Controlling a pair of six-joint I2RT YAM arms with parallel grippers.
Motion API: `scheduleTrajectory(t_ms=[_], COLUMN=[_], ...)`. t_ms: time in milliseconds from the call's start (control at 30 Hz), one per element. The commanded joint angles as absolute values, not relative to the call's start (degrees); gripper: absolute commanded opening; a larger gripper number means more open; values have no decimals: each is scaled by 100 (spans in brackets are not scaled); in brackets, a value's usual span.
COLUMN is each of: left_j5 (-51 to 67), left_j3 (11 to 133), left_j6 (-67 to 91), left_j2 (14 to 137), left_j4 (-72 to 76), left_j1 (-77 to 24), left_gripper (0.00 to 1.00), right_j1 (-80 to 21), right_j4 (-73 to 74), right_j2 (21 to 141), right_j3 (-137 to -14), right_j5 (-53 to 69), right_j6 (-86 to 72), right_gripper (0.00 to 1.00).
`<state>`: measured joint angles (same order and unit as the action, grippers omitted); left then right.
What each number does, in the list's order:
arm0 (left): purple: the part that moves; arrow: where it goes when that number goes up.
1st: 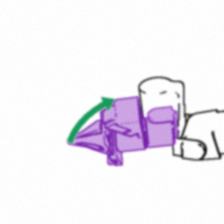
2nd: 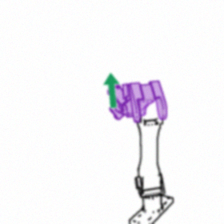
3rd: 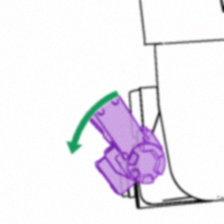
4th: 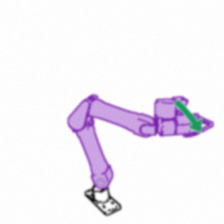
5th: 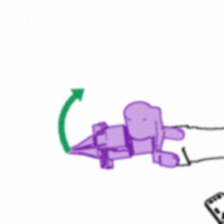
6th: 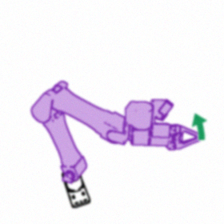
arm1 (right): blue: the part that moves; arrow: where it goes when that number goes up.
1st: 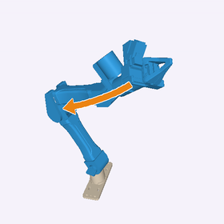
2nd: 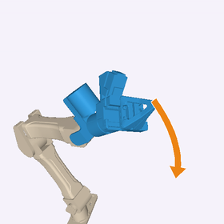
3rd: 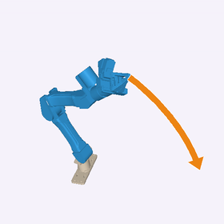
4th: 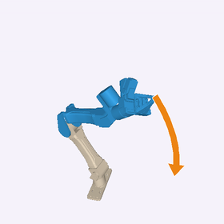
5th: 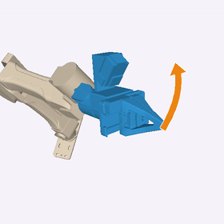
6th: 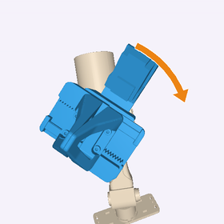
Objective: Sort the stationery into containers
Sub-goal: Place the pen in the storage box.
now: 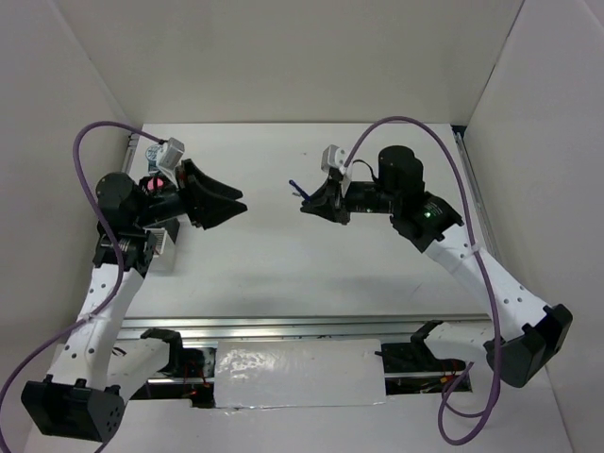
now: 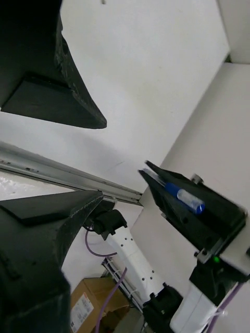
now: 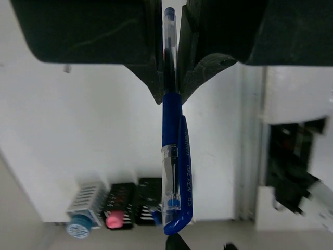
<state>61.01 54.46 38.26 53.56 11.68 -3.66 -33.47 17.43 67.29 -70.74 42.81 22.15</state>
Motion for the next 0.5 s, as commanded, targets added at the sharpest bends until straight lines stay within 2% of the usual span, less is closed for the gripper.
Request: scheduleTrajectory(t_ms=[0, 267, 400, 467], left_j5=[5810, 4651, 4500, 4491], left_j3=[5449, 5669, 5801, 5818], left_j6=[3577, 4297, 4333, 4525], left_j2=[5238, 5458, 5624, 5677], left_j4=[2169, 2741, 3014, 3329], left_j1=[-815, -1765, -2109, -2240], left_gripper=[63, 69, 67, 61], right_j1=[-3533, -3867, -3990, -4008], right_j4=[1013, 316, 308, 273], right_j2=[6890, 7031, 7075, 7084], right_j3=[-7435, -7470, -7479, -7462], right_j5=[5115, 5194, 5168, 5177], right_j6=[-376, -1556, -1556, -1591], right_gripper=[0, 0, 0, 0])
